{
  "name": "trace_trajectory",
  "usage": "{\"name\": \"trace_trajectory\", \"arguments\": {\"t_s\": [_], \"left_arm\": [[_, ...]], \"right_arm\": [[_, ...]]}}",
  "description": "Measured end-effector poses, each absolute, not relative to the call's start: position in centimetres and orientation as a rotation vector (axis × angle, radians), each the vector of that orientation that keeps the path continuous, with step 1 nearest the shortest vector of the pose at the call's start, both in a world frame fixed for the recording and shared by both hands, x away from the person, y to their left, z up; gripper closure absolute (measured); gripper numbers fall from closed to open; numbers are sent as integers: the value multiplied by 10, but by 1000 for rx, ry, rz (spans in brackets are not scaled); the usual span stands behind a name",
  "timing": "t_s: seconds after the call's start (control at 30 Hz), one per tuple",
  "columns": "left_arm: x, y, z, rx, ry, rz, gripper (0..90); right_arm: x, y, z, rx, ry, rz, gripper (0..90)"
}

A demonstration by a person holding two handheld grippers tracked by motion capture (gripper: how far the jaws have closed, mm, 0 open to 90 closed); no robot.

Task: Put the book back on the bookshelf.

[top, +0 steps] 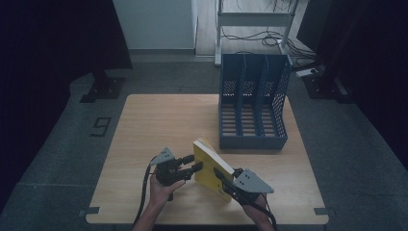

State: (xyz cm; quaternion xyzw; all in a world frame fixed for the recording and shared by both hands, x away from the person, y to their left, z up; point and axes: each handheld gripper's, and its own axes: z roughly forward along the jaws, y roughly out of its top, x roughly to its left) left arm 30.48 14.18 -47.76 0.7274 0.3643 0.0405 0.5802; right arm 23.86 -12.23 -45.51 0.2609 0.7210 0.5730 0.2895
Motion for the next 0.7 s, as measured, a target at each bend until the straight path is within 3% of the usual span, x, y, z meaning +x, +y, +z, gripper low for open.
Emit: {"name": "trace_trajectory", "arguments": {"t_s": [0.27,0.43,0.7], "left_arm": [[304,141,-477,1696,846,92,463],[304,141,-477,1699,841,90,461],[303,143,-476,1698,844,97,446]], "right_arm": [[240,-113,-459,688,1967,1517,661],[241,-107,-463,747,1950,1471,726],[243,-110,-464,810,1934,1512,744]]}}
